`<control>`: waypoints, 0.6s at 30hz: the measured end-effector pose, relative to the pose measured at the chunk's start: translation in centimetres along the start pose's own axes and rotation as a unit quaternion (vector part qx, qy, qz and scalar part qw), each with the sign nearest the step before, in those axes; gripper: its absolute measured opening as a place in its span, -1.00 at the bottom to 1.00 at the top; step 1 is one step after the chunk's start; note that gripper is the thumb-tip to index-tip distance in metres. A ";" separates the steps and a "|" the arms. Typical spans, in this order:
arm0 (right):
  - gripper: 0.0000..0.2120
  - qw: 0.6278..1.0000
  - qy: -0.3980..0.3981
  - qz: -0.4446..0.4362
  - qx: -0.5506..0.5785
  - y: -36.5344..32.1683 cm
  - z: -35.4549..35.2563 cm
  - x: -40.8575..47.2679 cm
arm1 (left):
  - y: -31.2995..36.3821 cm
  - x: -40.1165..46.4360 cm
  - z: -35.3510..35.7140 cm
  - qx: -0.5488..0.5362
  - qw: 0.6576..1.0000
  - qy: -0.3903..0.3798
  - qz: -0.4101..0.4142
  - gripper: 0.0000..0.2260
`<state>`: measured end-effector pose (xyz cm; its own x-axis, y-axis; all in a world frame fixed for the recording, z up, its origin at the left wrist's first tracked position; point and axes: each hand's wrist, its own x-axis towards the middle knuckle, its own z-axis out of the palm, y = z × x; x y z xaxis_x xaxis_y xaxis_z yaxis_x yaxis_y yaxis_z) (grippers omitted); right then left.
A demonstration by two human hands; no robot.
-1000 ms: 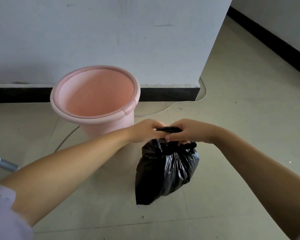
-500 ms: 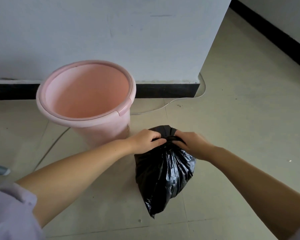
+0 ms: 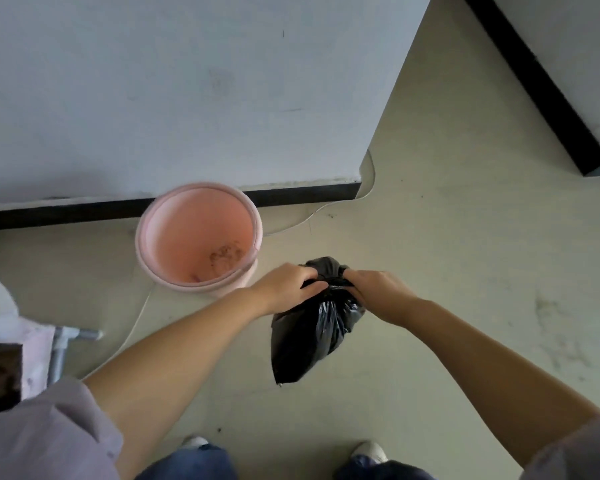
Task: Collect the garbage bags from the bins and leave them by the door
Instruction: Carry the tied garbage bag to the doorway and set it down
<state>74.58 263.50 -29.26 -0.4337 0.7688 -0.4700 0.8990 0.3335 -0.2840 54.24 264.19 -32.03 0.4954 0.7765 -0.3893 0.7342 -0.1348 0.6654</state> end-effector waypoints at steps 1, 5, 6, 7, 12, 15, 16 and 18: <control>-0.76 1.000 -0.003 0.002 0.000 -0.8 -2.1 -1.5 | 1.9 -1.2 -1.6 -0.003 1.000 -0.006 -0.002 -0.64; -0.75 1.000 0.001 -0.002 -0.014 -4.5 -10.5 -6.7 | 8.9 -6.5 -8.3 -0.004 1.000 -0.012 0.004 -0.69; -0.76 1.000 0.006 -0.007 -0.017 -5.6 -12.5 -7.9 | 10.4 -7.8 -9.9 -0.004 1.000 -0.009 0.007 -0.72; -0.77 1.000 0.011 -0.012 -0.020 -6.8 -14.4 -9.0 | 11.9 -9.3 -11.5 -0.002 1.000 -0.006 0.005 -0.74; -0.79 0.998 0.040 -0.032 -0.047 -12.5 -22.4 -13.2 | 17.1 -15.8 -18.4 0.030 0.999 0.026 0.001 -0.71; -0.78 0.996 0.051 -0.059 -0.051 -15.9 -25.7 -15.4 | 19.3 -19.8 -21.6 0.034 0.998 0.046 -0.011 -0.72; -0.78 0.995 0.055 -0.071 -0.051 -16.7 -26.5 -15.8 | 19.4 -21.0 -22.1 0.029 0.998 0.053 -0.013 -0.71; -0.79 0.991 0.060 -0.102 -0.056 -17.9 -27.4 -16.0 | 18.9 -23.0 -22.7 0.028 0.997 0.069 -0.025 -0.68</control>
<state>67.10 260.14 6.24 -0.6030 0.7362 -0.3072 0.7972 0.5421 -0.2657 46.16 257.79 3.96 0.3916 0.8601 -0.3268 0.7828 -0.1248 0.6096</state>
